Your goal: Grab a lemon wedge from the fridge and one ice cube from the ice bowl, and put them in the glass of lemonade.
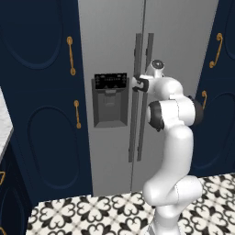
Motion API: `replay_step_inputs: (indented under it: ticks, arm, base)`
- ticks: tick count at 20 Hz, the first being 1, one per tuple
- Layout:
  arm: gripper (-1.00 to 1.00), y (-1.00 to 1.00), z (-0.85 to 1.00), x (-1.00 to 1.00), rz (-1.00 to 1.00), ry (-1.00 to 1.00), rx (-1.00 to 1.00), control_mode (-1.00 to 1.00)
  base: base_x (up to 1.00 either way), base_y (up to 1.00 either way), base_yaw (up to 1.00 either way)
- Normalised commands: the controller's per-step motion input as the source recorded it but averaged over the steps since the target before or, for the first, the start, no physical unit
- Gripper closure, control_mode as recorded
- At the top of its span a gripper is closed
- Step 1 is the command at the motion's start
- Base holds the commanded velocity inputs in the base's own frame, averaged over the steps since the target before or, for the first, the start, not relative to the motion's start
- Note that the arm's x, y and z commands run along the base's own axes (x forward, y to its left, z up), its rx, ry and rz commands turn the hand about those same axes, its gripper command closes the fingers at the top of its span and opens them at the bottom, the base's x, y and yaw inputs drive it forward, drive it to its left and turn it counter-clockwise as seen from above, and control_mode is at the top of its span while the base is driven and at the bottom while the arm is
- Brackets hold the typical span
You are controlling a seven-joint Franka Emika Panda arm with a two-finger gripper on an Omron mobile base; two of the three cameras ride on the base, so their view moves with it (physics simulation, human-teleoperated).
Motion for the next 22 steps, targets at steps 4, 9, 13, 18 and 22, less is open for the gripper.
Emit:
replay_step_inputs:
  ticks: [4, 9, 13, 18, 22]
  arm:
    - [-1.0, -0.15, -0.2, 0.16, 0.0, 0.0, 0.0, -1.0]
    - [-1.0, -0.08, -0.12, 0.0, 0.0, -0.05, 0.0, -1.0]
    - [-1.0, -0.21, 0.0, 0.0, 0.0, -0.02, 0.0, -1.0]
    - [-1.0, -0.28, 0.0, 0.04, 0.0, 0.0, 0.0, -1.0]
    - [-1.0, -0.01, 0.0, 0.43, 0.0, 0.0, 0.0, -1.0]
  base:
    - [0.0, 0.0, 0.0]
    - [0.0, 0.0, 0.0]
    - [0.0, 0.0, 0.0]
    - [0.0, 0.0, 0.0]
    - [0.0, 0.0, 0.0]
